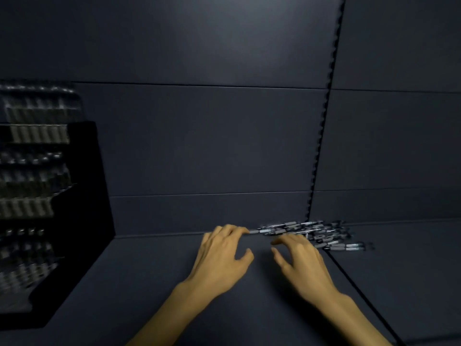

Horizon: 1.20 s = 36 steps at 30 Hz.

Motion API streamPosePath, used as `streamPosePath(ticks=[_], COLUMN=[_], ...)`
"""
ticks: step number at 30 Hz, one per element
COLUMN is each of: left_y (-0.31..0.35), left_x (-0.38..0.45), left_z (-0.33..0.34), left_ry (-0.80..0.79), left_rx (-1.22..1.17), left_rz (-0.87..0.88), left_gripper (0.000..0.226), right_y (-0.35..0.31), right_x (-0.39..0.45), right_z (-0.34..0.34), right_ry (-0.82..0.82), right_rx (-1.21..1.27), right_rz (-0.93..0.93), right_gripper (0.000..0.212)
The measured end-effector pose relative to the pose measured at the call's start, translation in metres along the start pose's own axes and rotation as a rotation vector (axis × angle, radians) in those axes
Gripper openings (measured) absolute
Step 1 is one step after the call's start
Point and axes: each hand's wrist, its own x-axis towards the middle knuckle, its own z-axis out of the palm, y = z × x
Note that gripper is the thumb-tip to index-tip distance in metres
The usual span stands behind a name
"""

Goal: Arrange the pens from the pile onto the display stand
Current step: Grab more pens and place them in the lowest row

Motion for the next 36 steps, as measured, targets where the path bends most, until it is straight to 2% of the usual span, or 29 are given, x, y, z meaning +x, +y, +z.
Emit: streamPosePath(ticks=[4, 9, 12, 15, 22, 26, 30, 36], left_y=[0.032, 0.052, 0.051, 0.043, 0.027, 0.021, 0.018, 0.021], left_x=[0.041, 0.092, 0.114, 0.127, 0.135, 0.140, 0.141, 0.140], left_z=[0.046, 0.102, 0.126, 0.146, 0.173, 0.177, 0.180, 0.178], left_ry=[-0.029, -0.161, -0.207, -0.221, -0.205, -0.232, -0.241, -0.237], left_rx=[0.057, 0.186, 0.251, 0.262, 0.232, 0.264, 0.243, 0.268], left_rz=[-0.032, -0.124, -0.162, -0.176, -0.158, -0.145, -0.119, -0.053], left_gripper=[0.047, 0.059, 0.065, 0.072, 0.066, 0.058, 0.040, 0.035], right_y=[0.068, 0.149, 0.177, 0.192, 0.207, 0.211, 0.211, 0.214], right_x=[0.012, 0.042, 0.071, 0.100, 0.097, 0.094, 0.094, 0.095], right_z=[-0.016, -0.030, -0.030, -0.019, 0.016, 0.025, 0.026, 0.027], right_ry=[-0.026, -0.047, -0.038, -0.016, 0.163, 0.149, 0.135, 0.150], right_rx=[-0.003, 0.009, 0.167, 0.257, 0.101, 0.055, 0.028, 0.034], right_rz=[-0.004, 0.021, 0.110, 0.156, 0.078, 0.057, 0.050, 0.054], right_gripper=[0.014, 0.009, 0.014, 0.017, 0.015, 0.013, 0.011, 0.011])
